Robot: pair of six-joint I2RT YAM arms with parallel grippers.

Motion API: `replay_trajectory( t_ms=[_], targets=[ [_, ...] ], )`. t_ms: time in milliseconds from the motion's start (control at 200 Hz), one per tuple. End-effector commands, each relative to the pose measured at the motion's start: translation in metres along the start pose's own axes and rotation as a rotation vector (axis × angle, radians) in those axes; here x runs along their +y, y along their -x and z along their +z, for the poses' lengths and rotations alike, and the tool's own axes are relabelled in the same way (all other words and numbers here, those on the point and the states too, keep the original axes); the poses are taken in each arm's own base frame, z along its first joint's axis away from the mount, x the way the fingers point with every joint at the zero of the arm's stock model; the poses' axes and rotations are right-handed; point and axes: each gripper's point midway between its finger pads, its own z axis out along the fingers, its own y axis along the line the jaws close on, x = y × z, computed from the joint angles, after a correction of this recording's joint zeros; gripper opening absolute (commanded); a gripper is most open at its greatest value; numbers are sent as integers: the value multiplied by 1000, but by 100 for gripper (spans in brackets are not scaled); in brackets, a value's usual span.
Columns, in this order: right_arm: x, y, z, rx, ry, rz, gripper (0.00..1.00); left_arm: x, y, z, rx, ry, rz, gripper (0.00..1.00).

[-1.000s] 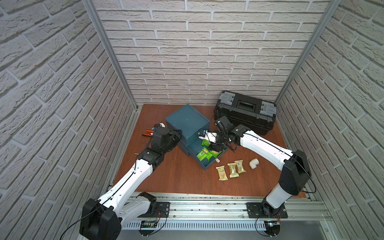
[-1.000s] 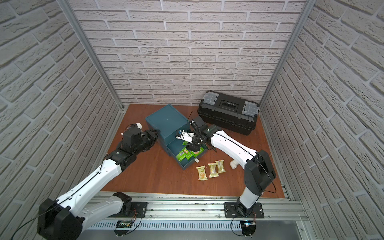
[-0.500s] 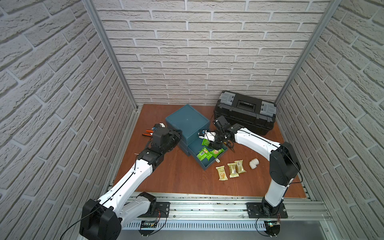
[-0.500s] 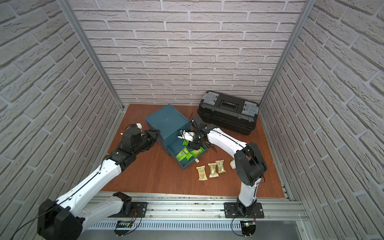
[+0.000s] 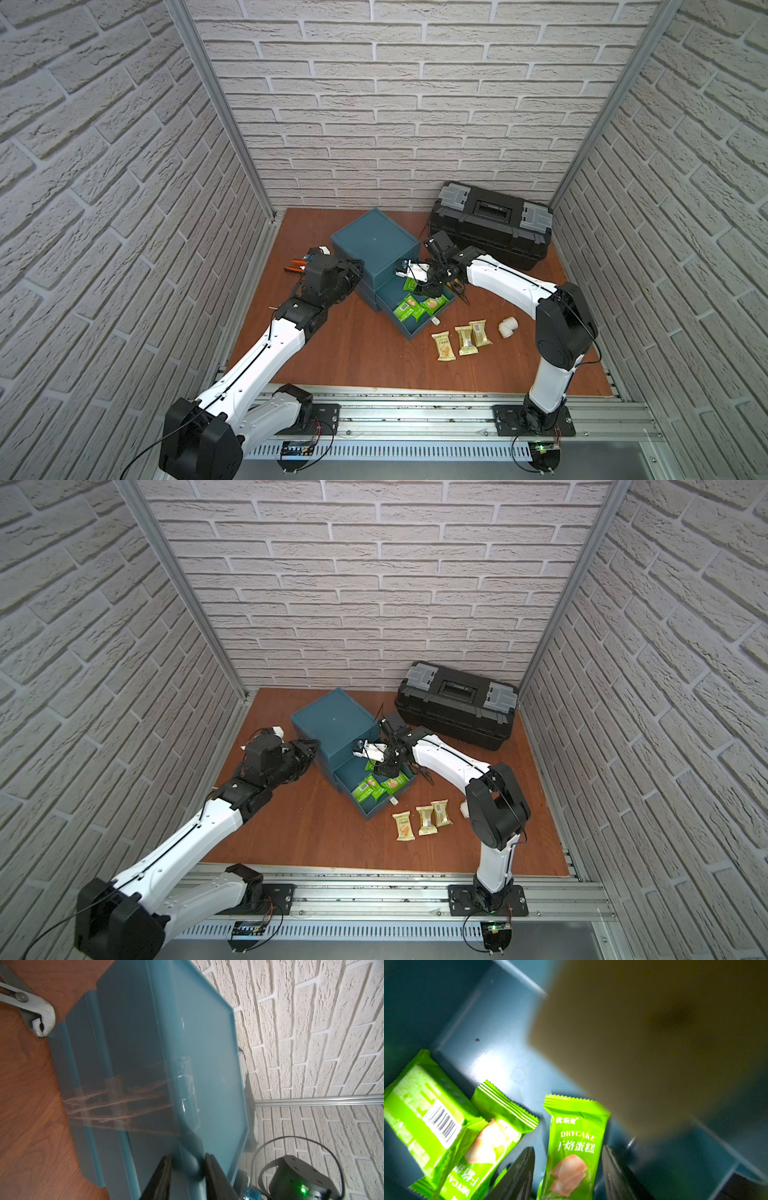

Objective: Take the cookies out of the drawer
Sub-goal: Pick up the cookie from the drawer.

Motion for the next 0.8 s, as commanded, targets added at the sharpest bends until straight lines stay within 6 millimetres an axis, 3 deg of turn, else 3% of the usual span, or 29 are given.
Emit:
replay_trajectory(
  t_ms=[0,245,495,620,795],
  targets=[
    [17,-8,2,38,63,-19,54,48,-19,4,73,164,-5,31],
    [28,-3,-3,8,70,-43,49,48,-19,4,73,163,-5,31],
    [13,5,-16,-47,-45,-74,45,48,-19,4,73,162,-5,31],
    [14,-2,-11,-11,-43,-99,38,48,-19,5,73,162,-5,31],
    [24,-2,-1,25,-14,-133,37,48,-19,5,72,161,-4,31]
  ],
)
